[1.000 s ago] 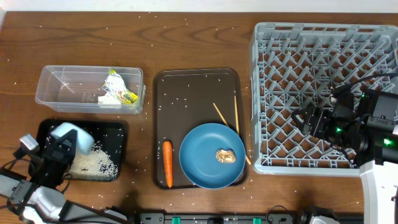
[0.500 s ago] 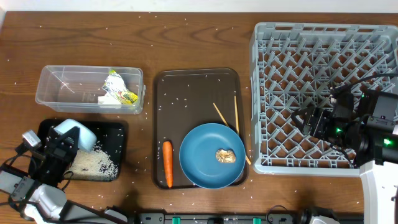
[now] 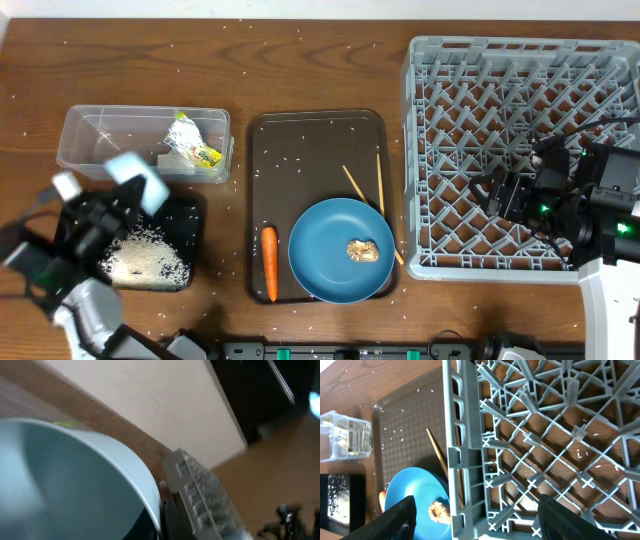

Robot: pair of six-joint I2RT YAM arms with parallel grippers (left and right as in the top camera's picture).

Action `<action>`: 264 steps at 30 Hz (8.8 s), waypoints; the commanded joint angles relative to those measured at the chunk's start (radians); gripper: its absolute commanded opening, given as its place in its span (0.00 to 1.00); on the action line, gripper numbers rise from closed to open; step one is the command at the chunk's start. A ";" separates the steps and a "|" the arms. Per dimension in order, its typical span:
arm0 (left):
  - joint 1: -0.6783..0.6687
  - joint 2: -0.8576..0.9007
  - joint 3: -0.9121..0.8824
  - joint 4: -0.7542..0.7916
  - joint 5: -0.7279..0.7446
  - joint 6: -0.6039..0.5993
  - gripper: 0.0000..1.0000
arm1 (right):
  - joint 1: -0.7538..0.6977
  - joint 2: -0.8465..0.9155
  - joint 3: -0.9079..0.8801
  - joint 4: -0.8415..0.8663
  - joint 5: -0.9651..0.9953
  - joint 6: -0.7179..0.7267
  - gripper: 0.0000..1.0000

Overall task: Sort waste into correct bins and load items into the dishwasher rack
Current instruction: 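Carry the empty bowl right over the dish rack, then lower the bowl upside down into the rack and release it, then withdraw the left gripper from the rack toward the carrot, then grasp the orange carrot and carry it left to the black tray, then release the carrot onto the black tray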

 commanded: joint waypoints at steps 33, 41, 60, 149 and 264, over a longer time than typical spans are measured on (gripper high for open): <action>-1.470 0.782 0.847 0.499 -0.738 -0.586 0.06 | -0.461 0.000 0.045 -0.006 0.135 0.164 0.77; -1.553 0.896 0.929 0.505 -0.770 -0.619 0.07 | -0.461 0.000 0.045 -0.012 0.157 0.164 0.77; -1.672 0.947 0.929 0.535 -0.995 -0.698 0.06 | -0.461 0.000 0.044 -0.053 0.169 0.164 0.77; -1.433 0.453 0.929 -0.803 -1.050 -0.023 0.98 | -0.460 0.000 0.044 -0.102 0.126 0.116 0.79; -0.383 -0.121 0.368 -1.272 -0.974 0.186 0.60 | -0.307 -0.002 0.044 -0.100 0.011 -0.054 0.81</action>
